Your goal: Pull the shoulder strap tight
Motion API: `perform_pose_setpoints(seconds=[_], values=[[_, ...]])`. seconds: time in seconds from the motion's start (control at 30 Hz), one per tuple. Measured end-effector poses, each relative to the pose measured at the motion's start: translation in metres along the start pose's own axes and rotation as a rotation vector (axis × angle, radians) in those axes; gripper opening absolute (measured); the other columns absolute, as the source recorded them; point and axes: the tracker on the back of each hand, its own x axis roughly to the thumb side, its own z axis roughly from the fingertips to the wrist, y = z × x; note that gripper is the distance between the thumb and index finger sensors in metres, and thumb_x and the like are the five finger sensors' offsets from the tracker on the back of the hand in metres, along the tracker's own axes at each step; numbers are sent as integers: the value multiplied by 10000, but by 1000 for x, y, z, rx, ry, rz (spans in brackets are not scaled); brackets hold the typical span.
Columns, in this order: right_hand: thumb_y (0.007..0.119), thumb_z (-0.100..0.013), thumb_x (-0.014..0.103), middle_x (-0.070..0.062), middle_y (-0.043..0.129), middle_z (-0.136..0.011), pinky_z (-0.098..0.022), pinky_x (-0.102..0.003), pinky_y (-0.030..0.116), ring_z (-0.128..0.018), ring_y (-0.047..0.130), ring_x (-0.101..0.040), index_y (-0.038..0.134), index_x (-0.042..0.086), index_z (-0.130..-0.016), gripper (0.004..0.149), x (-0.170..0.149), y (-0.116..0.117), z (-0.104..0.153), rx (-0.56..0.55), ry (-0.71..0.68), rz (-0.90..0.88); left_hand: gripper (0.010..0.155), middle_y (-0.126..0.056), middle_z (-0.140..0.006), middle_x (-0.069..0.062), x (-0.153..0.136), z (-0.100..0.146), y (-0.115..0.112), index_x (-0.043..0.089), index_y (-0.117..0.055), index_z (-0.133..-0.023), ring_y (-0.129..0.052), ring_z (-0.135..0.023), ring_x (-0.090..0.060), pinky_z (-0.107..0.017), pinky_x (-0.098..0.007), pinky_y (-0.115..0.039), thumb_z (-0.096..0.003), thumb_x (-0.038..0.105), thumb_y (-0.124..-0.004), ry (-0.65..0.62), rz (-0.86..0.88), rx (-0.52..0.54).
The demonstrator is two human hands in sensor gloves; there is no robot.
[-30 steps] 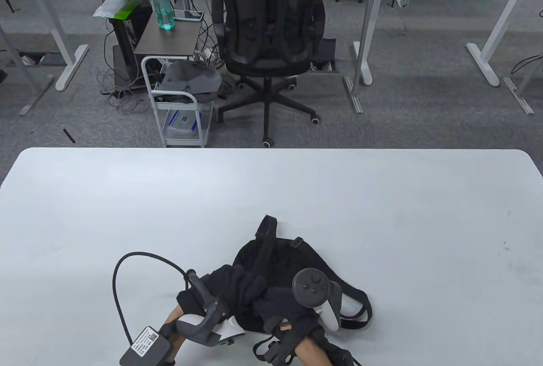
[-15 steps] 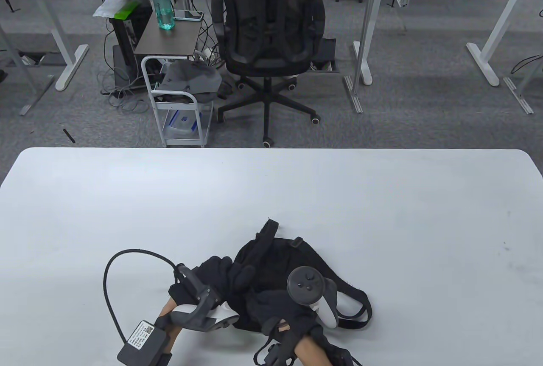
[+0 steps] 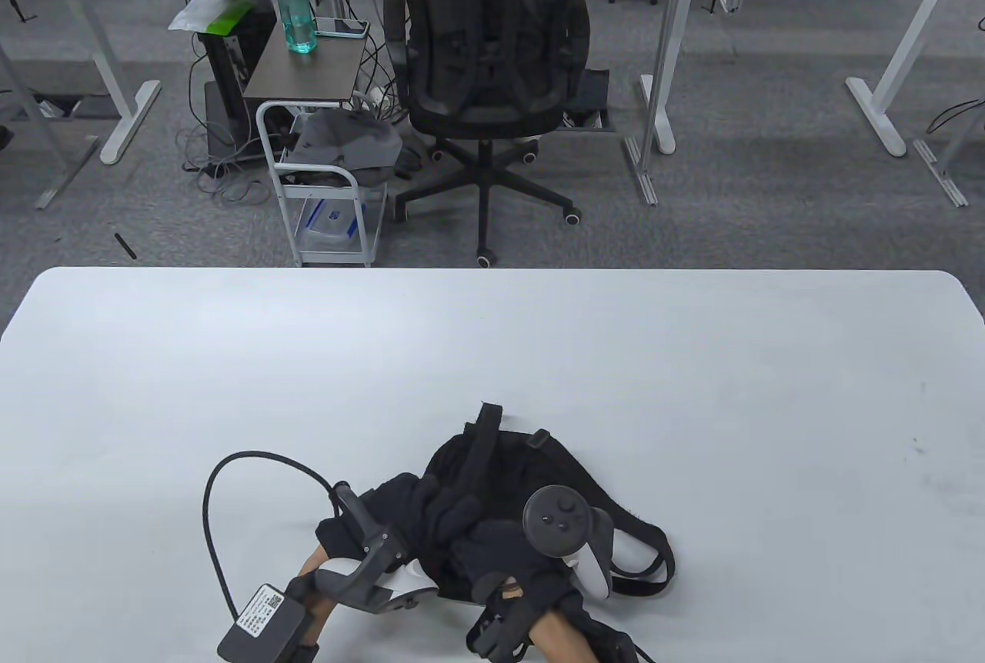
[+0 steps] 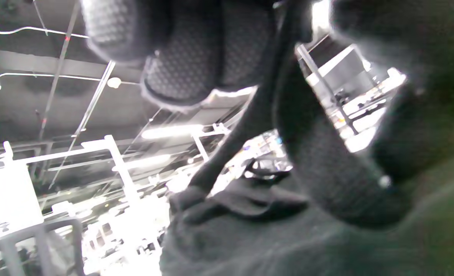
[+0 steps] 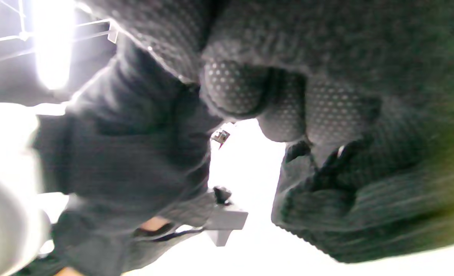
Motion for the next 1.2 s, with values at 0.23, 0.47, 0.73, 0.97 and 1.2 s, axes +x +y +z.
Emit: perform_pose_setpoints(seconds=[0.23,0.47,0.73,0.97,1.2], values=[[811,-456,310,-209,1042,-601,-382,-558,833,-419,1052,-379,1008,-21,-494,387,0,2,-1,74,3,13,643,-962,-631,138,-11,8,-7,405,-521,-934,-994,-578,-115,-455,-286,-840,-295,478,-544,50,6,-39],[827,-450,393,-266,920,-778,-464,-605,756,-593,961,-454,938,-50,-670,506,-13,-9,-1,8,37,-72,637,-975,-622,128,4,2,7,336,-554,-934,-1009,-562,-116,-439,-286,-852,-311,472,-575,6,4,16],[798,-457,314,-222,1019,-636,-396,-575,817,-457,1036,-401,989,-41,-529,409,-7,-4,-1,24,19,-20,650,-969,-627,129,17,0,10,336,-545,-935,-1007,-566,-117,-443,-290,-850,-297,459,-541,-41,13,28],[787,-461,303,-213,1033,-600,-373,-558,834,-415,1047,-377,994,-24,-504,389,-1,1,-1,70,9,22,644,-949,-639,137,-2,1,-8,403,-496,-937,-987,-590,-116,-465,-296,-835,-295,459,-509,14,3,-42],[805,-461,310,-229,1014,-653,-403,-572,815,-471,1033,-402,993,-22,-552,392,-8,0,-2,150,58,-7,642,-974,-610,135,2,0,1,343,-546,-936,-1013,-550,-108,-439,-289,-856,-305,459,-547,8,-55,-65]])
